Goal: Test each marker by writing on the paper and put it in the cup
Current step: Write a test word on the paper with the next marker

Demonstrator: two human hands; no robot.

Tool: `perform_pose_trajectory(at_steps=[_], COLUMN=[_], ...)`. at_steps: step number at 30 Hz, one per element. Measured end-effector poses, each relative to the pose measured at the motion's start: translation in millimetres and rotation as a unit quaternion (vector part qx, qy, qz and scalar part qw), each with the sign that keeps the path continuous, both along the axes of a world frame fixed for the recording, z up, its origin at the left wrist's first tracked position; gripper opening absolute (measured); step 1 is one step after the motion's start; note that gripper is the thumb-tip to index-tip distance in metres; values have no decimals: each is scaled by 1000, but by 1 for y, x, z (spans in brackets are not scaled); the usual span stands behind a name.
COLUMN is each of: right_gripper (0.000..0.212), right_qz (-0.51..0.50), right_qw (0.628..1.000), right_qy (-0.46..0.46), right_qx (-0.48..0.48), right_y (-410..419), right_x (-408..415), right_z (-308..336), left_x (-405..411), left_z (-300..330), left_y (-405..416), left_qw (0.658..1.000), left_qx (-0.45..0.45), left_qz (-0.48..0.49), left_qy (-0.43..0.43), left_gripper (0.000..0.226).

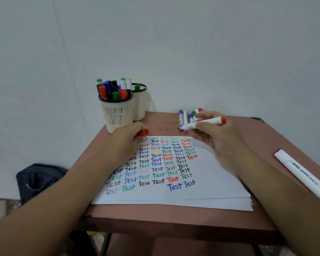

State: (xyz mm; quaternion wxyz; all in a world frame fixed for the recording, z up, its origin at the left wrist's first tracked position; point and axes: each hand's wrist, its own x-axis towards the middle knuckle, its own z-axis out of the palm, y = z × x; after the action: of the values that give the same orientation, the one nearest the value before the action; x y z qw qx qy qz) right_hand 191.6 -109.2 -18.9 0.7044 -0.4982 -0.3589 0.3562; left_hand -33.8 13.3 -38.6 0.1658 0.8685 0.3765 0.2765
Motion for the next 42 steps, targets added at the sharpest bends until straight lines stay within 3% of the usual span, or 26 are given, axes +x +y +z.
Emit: perform_pose_trajectory(at_steps=[12,38,42], right_gripper=[18,20,21], right_qz=[39,88,64], right_qw=[982,970,934], right_qy=[-180,-217,-341], right_qx=[-32,-61,-88], right_y=[28,46,47], right_x=[-34,-44,-37], right_z=[20,6,18], left_x=[-5,-3,-3], left_z=[2,-11,-8], left_y=[-1,13,12], left_qw=[999,998,998], left_qx=[-10,7,8], left_qz=[-44,-56,-57], left_qy=[-22,-4,-18], left_gripper=[23,15,12])
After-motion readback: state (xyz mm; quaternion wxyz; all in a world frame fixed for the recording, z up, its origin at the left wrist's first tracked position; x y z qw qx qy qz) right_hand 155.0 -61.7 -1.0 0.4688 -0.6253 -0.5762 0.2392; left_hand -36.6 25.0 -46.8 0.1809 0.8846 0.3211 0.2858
